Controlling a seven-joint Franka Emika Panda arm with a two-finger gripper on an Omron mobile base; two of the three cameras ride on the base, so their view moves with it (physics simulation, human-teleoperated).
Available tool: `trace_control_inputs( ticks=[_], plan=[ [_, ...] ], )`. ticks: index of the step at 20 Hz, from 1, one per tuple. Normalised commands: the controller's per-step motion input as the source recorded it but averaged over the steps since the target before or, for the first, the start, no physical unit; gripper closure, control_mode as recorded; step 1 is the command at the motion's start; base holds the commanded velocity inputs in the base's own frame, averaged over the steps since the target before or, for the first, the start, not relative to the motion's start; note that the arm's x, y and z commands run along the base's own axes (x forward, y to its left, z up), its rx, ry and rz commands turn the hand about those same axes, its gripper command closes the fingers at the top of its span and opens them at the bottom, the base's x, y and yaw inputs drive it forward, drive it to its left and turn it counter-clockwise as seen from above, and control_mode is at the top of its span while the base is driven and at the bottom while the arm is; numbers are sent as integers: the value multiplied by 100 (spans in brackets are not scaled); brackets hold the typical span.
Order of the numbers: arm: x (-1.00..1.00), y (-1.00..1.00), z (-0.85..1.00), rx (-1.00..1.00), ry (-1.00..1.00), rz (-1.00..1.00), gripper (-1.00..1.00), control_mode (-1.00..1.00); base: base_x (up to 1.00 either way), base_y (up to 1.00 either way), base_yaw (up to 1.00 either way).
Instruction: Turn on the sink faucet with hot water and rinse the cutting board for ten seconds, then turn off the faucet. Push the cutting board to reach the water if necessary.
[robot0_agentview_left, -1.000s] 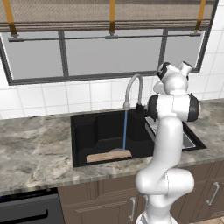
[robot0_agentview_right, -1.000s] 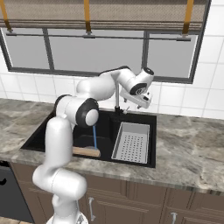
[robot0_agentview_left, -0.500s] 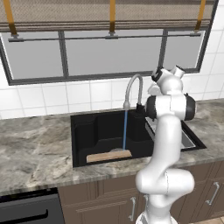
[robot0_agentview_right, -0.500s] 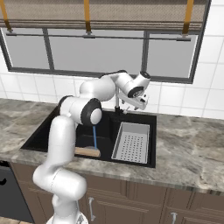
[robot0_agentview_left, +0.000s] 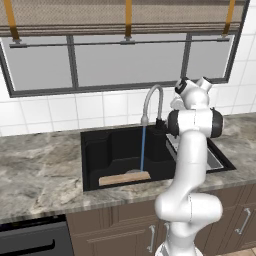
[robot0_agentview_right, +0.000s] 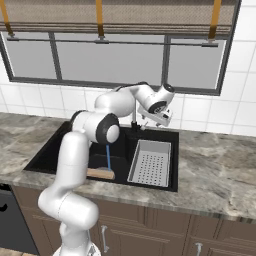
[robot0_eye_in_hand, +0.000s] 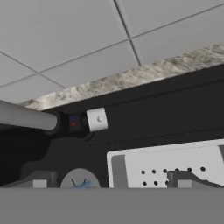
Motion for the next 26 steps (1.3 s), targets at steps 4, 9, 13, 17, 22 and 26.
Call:
trace_control_inputs(
  ticks=[4,9,13,17,22,26],
  plan=[
    [4,-8,-1,0,0,0,-100,-100,0,0,0],
    [10,-2,-9,0,-1,0,-100,-100,0,0,0],
    [1,0,-5,0,0,0,-100,-100,0,0,0],
    [4,0,0,0,0,0,-100,-100,0,0,0],
    [1,0,0,0,0,0,-100,-100,0,0,0],
    [0,0,0,0,0,0,-100,-100,0,0,0]
  ],
)
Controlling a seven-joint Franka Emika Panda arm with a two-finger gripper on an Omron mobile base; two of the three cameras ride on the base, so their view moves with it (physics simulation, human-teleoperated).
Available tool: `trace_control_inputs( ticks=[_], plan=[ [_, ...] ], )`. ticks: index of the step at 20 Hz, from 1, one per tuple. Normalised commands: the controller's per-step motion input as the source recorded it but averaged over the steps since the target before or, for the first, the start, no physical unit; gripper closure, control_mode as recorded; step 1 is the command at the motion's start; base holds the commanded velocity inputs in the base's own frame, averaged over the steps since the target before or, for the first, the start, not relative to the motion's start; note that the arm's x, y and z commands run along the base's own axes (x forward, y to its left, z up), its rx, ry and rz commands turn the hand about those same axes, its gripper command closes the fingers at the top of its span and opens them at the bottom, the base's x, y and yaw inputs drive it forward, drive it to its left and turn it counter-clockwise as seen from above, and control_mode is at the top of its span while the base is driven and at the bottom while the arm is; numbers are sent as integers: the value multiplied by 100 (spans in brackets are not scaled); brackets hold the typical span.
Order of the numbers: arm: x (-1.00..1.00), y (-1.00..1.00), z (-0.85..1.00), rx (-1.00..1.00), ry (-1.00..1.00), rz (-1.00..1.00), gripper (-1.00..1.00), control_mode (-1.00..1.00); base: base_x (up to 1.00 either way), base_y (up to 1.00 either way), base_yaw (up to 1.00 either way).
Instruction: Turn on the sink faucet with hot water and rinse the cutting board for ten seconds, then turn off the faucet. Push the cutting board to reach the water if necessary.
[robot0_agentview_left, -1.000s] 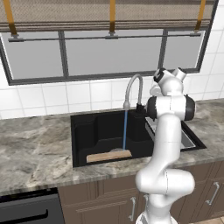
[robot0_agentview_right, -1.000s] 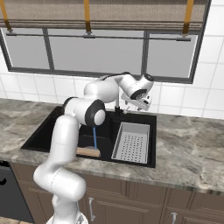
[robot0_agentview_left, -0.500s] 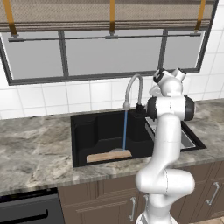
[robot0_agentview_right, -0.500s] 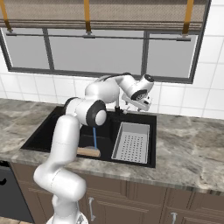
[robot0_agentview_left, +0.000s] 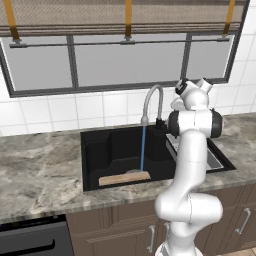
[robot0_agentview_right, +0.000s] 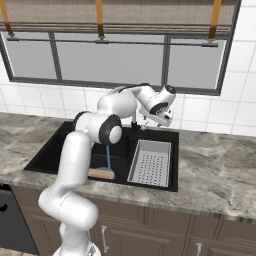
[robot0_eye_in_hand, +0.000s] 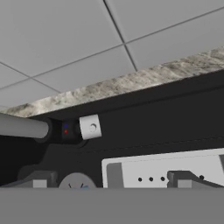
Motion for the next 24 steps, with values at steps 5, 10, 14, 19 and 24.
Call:
trace_control_inputs(
  ticks=[5,10,14,19,24],
  plan=[
    [0,0,0,0,0,0,-100,-100,0,0,0],
    [0,0,0,0,0,0,-100,-100,0,0,0],
    [0,0,0,0,0,0,-100,-100,0,0,0],
    [0,0,0,0,0,0,-100,-100,0,0,0],
    [0,0,0,0,0,0,-100,-100,0,0,0]
  ],
)
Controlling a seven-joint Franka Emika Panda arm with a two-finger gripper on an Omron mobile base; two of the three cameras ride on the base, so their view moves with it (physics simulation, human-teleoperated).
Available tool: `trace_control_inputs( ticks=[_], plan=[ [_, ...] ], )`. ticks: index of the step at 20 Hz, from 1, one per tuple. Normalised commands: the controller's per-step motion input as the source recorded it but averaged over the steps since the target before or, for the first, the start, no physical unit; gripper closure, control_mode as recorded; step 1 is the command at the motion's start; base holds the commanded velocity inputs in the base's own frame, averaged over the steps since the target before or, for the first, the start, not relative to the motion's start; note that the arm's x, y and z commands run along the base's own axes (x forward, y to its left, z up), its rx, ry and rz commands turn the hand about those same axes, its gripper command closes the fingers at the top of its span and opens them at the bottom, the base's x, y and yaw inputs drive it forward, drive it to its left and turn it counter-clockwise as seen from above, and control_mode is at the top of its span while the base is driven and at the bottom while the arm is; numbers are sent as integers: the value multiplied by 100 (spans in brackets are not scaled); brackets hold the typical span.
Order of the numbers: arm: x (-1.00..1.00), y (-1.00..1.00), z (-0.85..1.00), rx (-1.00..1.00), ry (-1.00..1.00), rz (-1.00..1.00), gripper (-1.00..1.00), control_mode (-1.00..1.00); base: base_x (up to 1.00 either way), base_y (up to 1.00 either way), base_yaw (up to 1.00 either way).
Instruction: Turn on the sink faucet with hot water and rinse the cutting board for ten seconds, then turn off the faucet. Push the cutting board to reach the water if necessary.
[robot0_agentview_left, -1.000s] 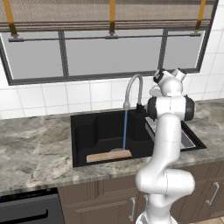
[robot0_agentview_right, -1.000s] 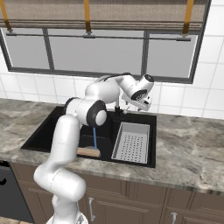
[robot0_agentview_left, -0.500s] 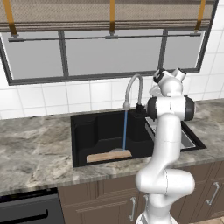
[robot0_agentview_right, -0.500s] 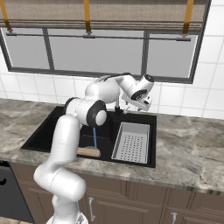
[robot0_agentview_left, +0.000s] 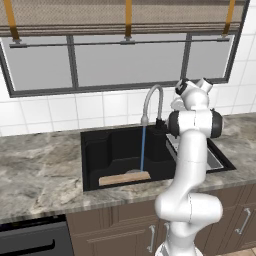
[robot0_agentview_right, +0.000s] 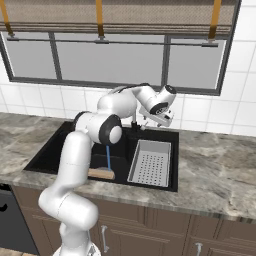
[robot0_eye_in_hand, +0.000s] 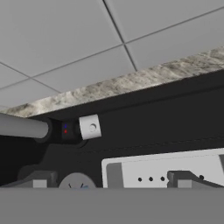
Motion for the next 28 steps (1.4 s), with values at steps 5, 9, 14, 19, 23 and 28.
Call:
trace_control_inputs(
  ticks=[5,9,14,19,23,28],
  plan=[
    [0,0,0,0,0,0,-100,-100,0,0,0],
    [0,0,0,0,0,0,-100,-100,0,0,0],
    [0,0,0,0,0,0,-100,-100,0,0,0],
    [0,0,0,0,0,0,-100,-100,0,0,0],
    [0,0,0,0,0,0,-100,-100,0,0,0],
    [0,0,0,0,0,0,-100,-100,0,0,0]
  ],
)
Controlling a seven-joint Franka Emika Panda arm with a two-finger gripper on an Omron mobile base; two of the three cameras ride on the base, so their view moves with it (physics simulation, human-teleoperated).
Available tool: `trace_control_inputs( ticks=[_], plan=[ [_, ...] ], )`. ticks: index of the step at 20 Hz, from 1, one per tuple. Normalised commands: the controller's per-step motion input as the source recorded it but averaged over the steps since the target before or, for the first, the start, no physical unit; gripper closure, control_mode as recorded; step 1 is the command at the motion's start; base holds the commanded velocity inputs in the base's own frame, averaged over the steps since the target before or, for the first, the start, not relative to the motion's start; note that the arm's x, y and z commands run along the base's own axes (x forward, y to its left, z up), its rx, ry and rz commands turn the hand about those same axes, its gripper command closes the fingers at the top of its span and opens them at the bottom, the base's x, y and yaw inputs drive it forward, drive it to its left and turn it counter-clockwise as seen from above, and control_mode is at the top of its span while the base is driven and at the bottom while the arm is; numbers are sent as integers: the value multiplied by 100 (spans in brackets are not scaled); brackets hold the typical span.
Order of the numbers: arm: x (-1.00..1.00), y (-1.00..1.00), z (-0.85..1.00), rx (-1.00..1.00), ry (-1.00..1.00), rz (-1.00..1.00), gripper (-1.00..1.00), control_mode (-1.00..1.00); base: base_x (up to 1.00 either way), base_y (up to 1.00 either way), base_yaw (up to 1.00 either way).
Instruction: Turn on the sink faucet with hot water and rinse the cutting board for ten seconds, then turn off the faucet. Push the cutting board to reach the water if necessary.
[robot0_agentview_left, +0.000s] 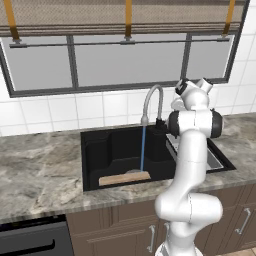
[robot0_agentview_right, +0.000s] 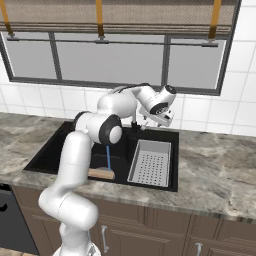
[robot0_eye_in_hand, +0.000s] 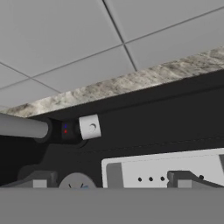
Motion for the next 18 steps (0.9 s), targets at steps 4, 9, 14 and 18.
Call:
trace_control_inputs(
  ticks=[4,9,14,18],
  plan=[
    [0,0,0,0,0,0,-100,-100,0,0,0],
    [0,0,0,0,0,0,-100,-100,0,0,0],
    [0,0,0,0,0,0,-100,-100,0,0,0],
    [0,0,0,0,0,0,-100,-100,0,0,0]
  ],
)
